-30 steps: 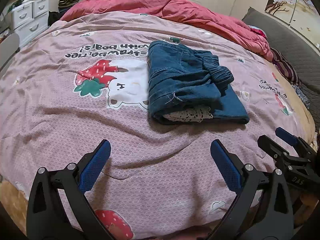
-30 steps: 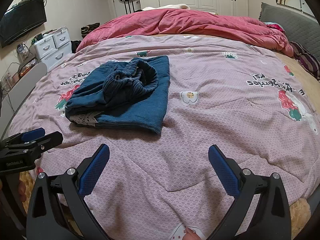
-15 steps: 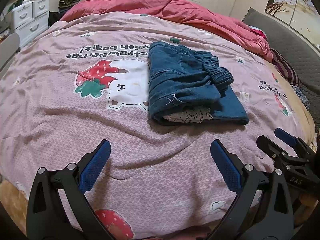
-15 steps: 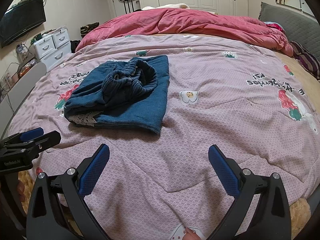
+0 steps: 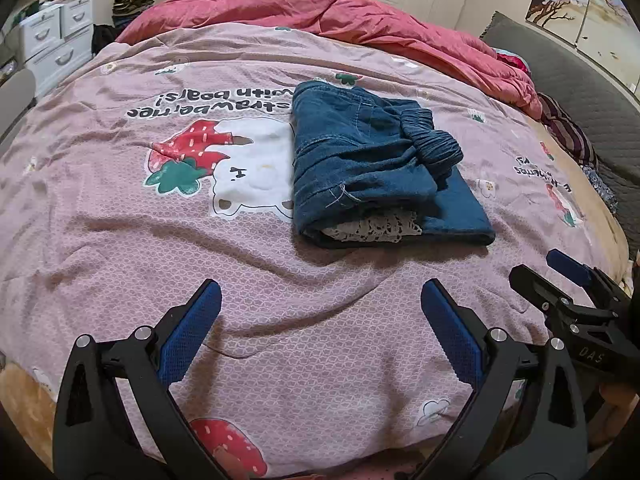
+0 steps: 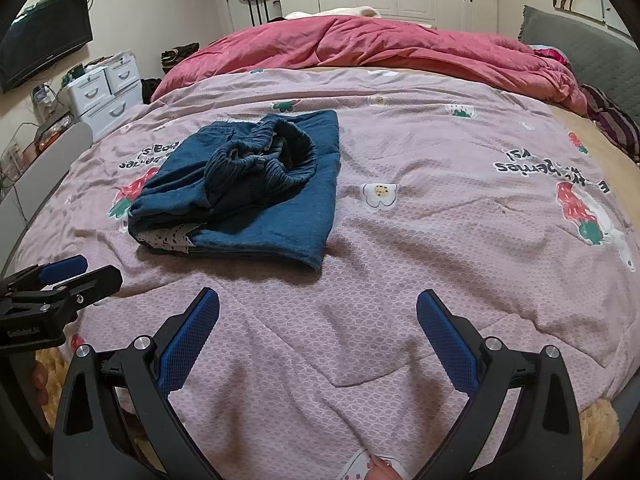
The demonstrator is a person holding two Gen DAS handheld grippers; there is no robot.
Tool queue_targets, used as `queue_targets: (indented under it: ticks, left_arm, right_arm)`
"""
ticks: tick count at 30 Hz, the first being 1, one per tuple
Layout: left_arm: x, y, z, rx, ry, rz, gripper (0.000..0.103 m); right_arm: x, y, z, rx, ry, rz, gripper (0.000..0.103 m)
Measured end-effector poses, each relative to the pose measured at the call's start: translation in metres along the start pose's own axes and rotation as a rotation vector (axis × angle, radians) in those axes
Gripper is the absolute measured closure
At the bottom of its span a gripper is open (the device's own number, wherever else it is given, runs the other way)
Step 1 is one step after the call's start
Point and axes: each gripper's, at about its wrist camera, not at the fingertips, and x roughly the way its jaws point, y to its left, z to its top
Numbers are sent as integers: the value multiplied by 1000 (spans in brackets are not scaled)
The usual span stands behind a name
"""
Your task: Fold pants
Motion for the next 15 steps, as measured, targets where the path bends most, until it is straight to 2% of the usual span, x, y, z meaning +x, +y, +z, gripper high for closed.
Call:
queue_targets:
  ticks: [4, 15]
  left_arm:
    - [0, -1, 0, 10, 9, -14, 9]
    - [3, -2, 0, 40, 28, 50, 9]
  right_arm:
    - [2, -1, 0, -2, 8, -10, 4]
    - [6, -2, -1, 2, 24, -13, 4]
